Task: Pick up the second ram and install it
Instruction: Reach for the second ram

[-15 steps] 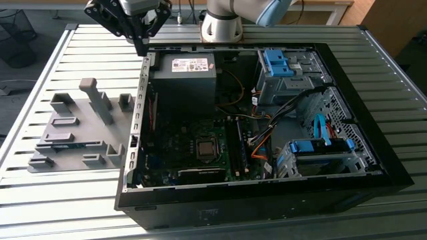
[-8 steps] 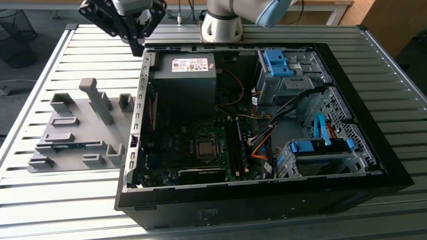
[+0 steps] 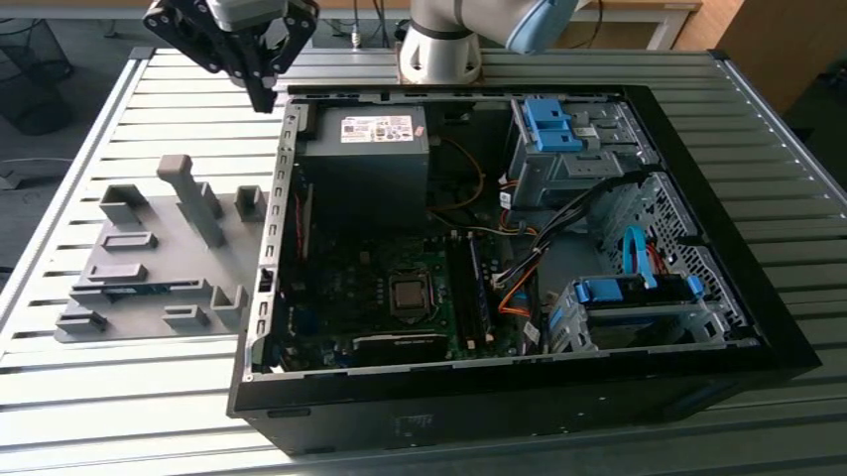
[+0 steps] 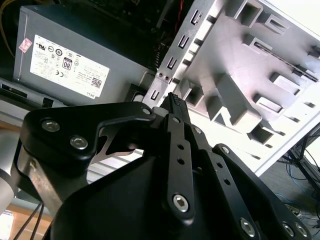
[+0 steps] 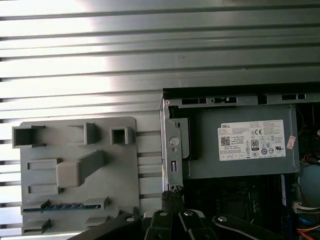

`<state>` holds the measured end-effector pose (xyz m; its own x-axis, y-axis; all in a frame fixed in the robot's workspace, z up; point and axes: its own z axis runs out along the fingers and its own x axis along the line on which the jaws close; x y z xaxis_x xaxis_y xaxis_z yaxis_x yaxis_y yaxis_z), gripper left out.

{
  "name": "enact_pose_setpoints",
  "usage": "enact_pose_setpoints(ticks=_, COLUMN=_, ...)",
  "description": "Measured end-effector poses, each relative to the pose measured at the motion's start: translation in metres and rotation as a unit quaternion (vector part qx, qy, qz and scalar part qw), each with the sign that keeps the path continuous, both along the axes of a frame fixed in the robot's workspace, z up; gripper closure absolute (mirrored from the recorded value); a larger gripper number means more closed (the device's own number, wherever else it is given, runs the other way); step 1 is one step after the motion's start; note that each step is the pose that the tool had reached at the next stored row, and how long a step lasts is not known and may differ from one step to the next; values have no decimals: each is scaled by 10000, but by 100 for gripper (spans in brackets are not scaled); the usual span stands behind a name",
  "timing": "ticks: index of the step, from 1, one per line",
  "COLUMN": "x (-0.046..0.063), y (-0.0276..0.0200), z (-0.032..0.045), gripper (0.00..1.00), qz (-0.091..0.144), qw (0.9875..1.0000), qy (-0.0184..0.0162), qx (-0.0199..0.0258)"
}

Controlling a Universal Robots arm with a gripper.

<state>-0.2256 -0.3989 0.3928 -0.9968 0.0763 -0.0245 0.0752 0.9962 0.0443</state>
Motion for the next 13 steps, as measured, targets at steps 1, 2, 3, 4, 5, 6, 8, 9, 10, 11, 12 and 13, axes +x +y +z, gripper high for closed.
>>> enact_pose_setpoints(ticks=1, x=-11, y=0, z=-1, gripper=89, qz=0, qw=10000, qy=0, qx=0)
enact_pose_setpoints(ticks=2, x=-21, y=0, z=0, gripper=89, qz=0, qw=10000, qy=0, qx=0)
enact_pose_setpoints(ticks=3, x=-31, y=0, z=0, gripper=89, qz=0, qw=10000, qy=0, qx=0)
enact_pose_setpoints(ticks=4, x=-42, y=0, z=0, gripper=89, qz=0, qw=10000, qy=0, qx=0)
enact_pose_setpoints(ticks=5, x=-52, y=0, z=0, gripper=89, qz=1, qw=10000, qy=0, qx=0)
enact_pose_setpoints(ticks=6, x=-62, y=0, z=-1, gripper=89, qz=0, qw=10000, qy=0, qx=0)
enact_pose_setpoints(ticks=8, x=-82, y=0, z=-1, gripper=89, qz=1, qw=10000, qy=0, qx=0)
enact_pose_setpoints(ticks=9, x=-91, y=0, z=-2, gripper=89, qz=0, qw=10000, qy=0, qx=0)
enact_pose_setpoints(ticks=10, x=-101, y=0, z=-2, gripper=89, qz=1, qw=10000, qy=0, qx=0)
enact_pose_setpoints(ticks=11, x=-111, y=0, z=-2, gripper=89, qz=1, qw=10000, qy=0, qx=0)
enact_pose_setpoints(ticks=12, x=-121, y=0, z=-2, gripper=89, qz=0, qw=10000, qy=0, qx=0)
enact_pose_setpoints(ticks=13, x=-130, y=0, z=-2, gripper=89, qz=1, qw=10000, qy=0, qx=0)
